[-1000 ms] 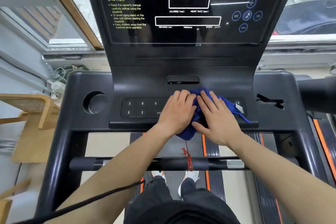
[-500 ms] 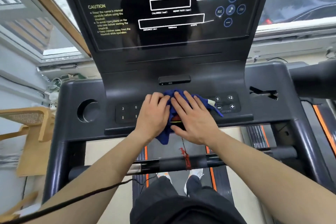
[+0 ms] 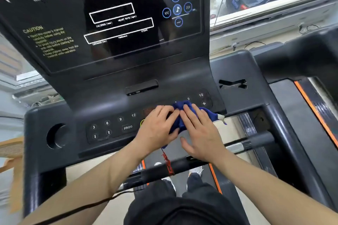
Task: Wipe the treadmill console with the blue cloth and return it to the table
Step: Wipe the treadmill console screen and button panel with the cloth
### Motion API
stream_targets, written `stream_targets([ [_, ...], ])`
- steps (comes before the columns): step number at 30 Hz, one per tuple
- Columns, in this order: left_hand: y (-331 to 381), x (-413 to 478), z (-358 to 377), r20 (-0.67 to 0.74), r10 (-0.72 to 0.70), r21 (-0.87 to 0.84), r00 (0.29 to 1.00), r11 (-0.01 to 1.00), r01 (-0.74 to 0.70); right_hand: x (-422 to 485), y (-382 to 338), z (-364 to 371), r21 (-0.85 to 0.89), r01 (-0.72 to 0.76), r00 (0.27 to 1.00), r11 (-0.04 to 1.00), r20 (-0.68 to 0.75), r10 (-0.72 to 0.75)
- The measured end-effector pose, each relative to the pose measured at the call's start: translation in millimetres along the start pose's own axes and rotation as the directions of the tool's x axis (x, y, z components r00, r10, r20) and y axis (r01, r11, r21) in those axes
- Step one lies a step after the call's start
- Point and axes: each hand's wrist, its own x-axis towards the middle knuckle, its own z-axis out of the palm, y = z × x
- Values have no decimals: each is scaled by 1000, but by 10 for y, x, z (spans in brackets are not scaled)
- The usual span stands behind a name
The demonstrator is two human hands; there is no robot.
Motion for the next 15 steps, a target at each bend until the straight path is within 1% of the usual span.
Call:
stream_targets([
  [3,-152,-76,-80,-20,-37,-3,999,999,37,151,-32,29,18,119,993,993,-27,-118],
  [4,-176,-65,-119,-15,-71,-18,997,997,71,207,-30,22,52,128,990,990,-61,-125],
  [5,-176,-39,-168,-2,-116,-47,993,992,116,259,-39,4,122,104,991,987,-93,-93],
  [6,-149,2,-241,8,-171,-102,985,980,171,307,-78,-45,242,49,993,969,-113,-23],
  [7,-112,58,-328,1,-230,-176,973,958,227,350,-142,-137,410,-24,992,912,-103,73],
  [8,-71,139,-416,-23,-293,-261,956,924,278,395,-200,-245,587,-109,982,803,-60,177],
  [9,-19,242,-506,-48,-367,-367,929,872,325,443,-237,-372,735,-190,964,651,14,265],
  [10,32,367,-588,-64,-442,-476,895,802,362,494,-228,-489,830,-243,942,502,78,327],
  [11,65,504,-633,-58,-514,-559,856,727,399,532,-174,-596,868,-267,920,419,100,379],
  [12,77,639,-635,-29,-562,-590,827,677,439,550,-78,-683,877,-280,902,392,100,420],
  [13,89,764,-618,-7,-578,-543,816,687,482,555,59,-747,842,-307,883,443,79,462],
  [14,93,865,-558,-18,-555,-420,832,759,497,534,214,-776,730,-361,863,580,26,505],
  [15,118,935,-481,-32,-506,-281,862,833,478,491,373,-761,521,-438,844,733,-42,535],
])
